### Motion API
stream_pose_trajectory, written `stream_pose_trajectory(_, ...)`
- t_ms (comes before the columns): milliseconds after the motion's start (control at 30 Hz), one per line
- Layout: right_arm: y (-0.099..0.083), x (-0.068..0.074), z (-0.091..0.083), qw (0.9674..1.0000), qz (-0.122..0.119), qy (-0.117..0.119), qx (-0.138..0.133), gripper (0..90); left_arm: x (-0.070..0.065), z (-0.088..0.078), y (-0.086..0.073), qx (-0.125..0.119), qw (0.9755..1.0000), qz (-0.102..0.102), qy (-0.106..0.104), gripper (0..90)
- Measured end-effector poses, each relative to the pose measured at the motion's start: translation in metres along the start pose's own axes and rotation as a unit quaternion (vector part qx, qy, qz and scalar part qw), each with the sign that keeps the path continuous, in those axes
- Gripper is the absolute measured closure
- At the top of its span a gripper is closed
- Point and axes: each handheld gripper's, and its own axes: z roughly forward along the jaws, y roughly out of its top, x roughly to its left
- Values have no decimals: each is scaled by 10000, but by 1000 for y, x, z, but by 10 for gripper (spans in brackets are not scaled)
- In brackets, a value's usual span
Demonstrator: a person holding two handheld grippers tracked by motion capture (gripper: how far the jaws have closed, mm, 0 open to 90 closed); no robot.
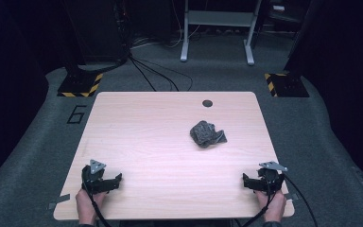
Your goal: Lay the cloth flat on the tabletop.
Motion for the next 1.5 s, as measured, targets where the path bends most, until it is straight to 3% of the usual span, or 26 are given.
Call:
stream_pose_trajectory(667, 0, 0, 0, 10000, 9, -2, -1, 3, 0, 0, 0, 3, 10000, -3, 3, 98)
stream_pose_trajectory(900, 4, -5, 0, 9999, 43, 128, 49, 22, 0, 0, 0, 2, 10000, 0, 2, 99)
stream_pose_trajectory(967, 8, -5, 1, 9996, 83, 263, 52, 23, 0, 0, 0, 1, 10000, -2, 2, 99)
stream_pose_trajectory(1167, 26, 6, 3, 9987, -88, 500, 18, 29, 0, 0, 0, 1, 10000, -3, 2, 99)
stream_pose_trajectory(1500, 55, 23, 11, 9964, -316, 788, -29, 36, 0, 0, 0, 0, 10000, -2, 1, 99)
